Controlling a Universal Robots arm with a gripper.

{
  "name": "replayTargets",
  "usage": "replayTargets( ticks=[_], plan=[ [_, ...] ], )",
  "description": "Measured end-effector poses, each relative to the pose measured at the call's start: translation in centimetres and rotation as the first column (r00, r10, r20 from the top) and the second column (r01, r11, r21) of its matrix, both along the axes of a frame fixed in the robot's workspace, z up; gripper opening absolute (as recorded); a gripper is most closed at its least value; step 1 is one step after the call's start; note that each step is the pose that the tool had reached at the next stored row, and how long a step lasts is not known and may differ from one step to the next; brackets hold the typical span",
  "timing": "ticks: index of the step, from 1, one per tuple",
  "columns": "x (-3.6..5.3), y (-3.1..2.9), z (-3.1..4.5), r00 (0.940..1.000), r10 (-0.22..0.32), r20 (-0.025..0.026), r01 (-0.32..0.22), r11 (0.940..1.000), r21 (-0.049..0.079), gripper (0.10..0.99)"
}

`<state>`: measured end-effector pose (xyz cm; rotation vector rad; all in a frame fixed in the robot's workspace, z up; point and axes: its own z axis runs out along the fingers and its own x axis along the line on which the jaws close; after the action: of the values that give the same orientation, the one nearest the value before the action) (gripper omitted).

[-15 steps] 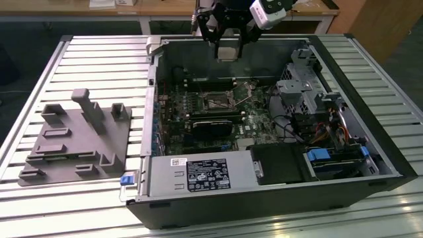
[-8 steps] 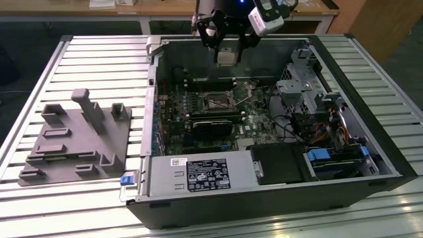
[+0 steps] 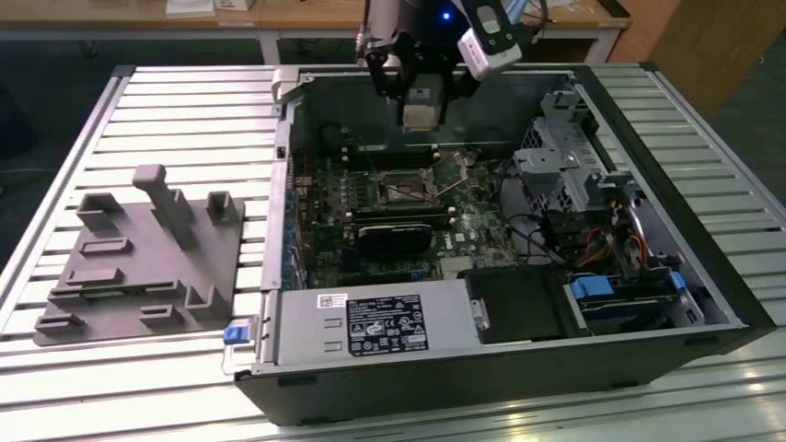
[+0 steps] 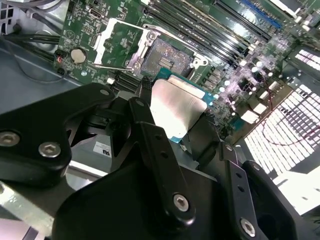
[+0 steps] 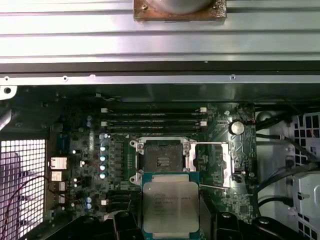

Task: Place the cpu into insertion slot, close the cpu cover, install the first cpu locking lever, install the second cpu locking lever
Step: 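Place the cpu into insertion slot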

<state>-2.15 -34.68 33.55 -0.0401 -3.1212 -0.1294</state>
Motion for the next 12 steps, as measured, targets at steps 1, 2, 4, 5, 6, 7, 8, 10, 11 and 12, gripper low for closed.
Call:
replayTargets(
  ticks=[1, 2, 4, 5, 6, 7, 8, 10, 11, 12],
  plan=[
    [0.00, 0.07, -0.18, 1.0000, 0.000, 0.0001, 0.000, 1.0000, 0.000, 0.537],
    [0.00, 0.11, -0.36, 1.0000, 0.000, 0.0000, 0.000, 1.0000, 0.000, 0.537],
    [0.00, 0.17, -0.71, 1.0000, 0.000, 0.0000, 0.000, 1.0000, 0.000, 0.537],
    [0.00, 0.20, -0.89, 1.0000, 0.000, 0.0001, 0.000, 1.0000, 0.000, 0.537],
    [0.00, 0.22, -1.08, 1.0000, 0.000, 0.0001, 0.000, 1.0000, 0.000, 0.537],
    [0.00, 0.24, -1.23, 1.0000, 0.000, 0.0003, 0.000, 1.0000, -0.001, 0.537],
    [-0.01, 0.24, -1.38, 1.0000, 0.000, 0.0010, 0.000, 1.0000, -0.001, 0.537],
    [-0.04, 0.25, -1.64, 1.0000, 0.000, 0.0030, 0.000, 1.0000, -0.001, 0.537],
    [-0.05, 0.24, -1.78, 1.0000, 0.000, 0.0042, 0.000, 1.0000, -0.001, 0.537],
    [-0.06, 0.24, -1.94, 1.0000, 0.000, 0.0054, 0.000, 1.0000, -0.001, 0.537]
  ],
)
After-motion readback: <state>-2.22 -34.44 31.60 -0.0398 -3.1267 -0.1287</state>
